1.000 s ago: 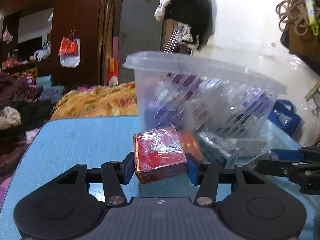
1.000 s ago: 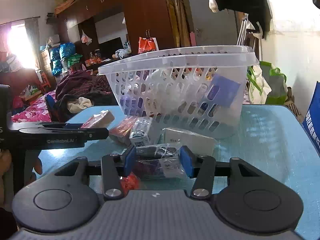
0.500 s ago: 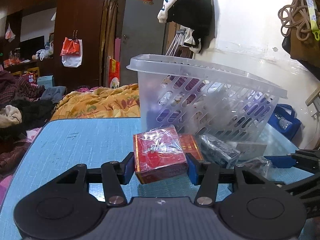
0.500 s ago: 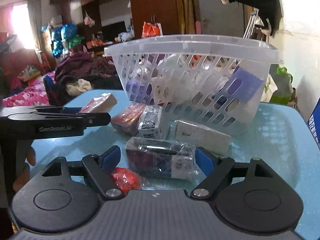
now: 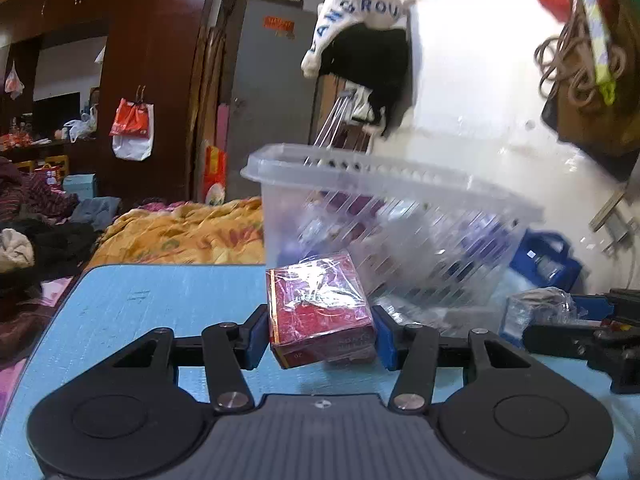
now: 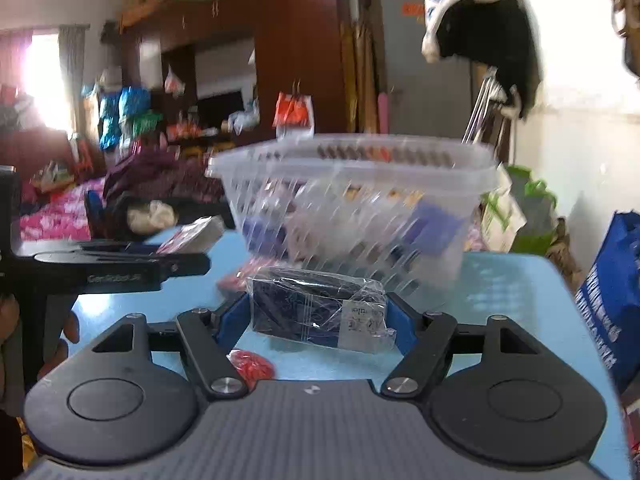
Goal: Organize objects
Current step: 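Lift both held items over the white basket and open both grippers, then grasp clear-wrapped red ball with left gripper while right grasps grey packet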
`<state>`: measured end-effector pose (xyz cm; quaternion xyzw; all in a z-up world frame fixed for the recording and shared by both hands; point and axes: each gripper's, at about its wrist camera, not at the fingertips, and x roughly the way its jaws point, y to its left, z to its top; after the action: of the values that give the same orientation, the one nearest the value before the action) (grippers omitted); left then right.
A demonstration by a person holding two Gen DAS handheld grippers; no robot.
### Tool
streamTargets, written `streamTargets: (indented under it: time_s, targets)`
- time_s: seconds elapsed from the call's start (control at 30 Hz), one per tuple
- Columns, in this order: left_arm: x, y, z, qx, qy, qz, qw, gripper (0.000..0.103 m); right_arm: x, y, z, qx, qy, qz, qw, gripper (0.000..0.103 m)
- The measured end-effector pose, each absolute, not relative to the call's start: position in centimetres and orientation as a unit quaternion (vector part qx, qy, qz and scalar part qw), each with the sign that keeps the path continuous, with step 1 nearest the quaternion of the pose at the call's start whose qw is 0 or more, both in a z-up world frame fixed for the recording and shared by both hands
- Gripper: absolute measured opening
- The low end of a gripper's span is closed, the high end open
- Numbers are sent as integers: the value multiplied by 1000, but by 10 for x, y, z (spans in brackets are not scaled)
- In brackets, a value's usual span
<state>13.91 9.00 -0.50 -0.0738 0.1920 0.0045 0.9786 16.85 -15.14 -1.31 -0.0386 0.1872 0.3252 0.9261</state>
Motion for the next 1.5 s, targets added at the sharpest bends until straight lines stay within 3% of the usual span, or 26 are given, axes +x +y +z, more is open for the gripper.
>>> streamTargets:
  time_s: [0.27, 0.57, 0.8, 1.03, 1.07, 1.1, 1.13, 1.17, 1.3, 1.5]
  targets:
    - [109, 67, 13, -70, 130, -20, 989, 56, 156, -168, 9, -33, 117, 337, 934, 74]
    - [140, 53, 79, -65, 97, -41, 992, 56, 181, -155, 60, -51, 6, 329, 943, 74]
    - [214, 51, 114, -91, 139, -25, 986, 56, 259, -129, 86, -51, 40, 299, 952, 74]
    - [275, 65, 99, -116, 195, 10, 974, 56, 305, -113, 68, -66, 95, 290, 950, 76]
    - [283, 70, 95, -125, 201, 13, 972, 59, 308, -112, 65, -64, 96, 287, 951, 79]
    - [287, 76, 91, -131, 206, 13, 970, 72, 306, -115, 61, -59, 92, 286, 952, 83]
    - [292, 81, 88, -141, 209, 16, 968, 81, 302, -117, 58, -54, 84, 281, 954, 96]
    - [294, 86, 84, -150, 212, 23, 965, 87, 298, -118, 56, -54, 77, 275, 957, 103]
    - [273, 87, 83, -123, 188, 35, 974, 88, 277, -131, 53, -55, 65, 280, 956, 103]
    - [188, 63, 66, -59, 190, 4, 980, 89, 232, -183, 41, 46, 101, 310, 944, 103]
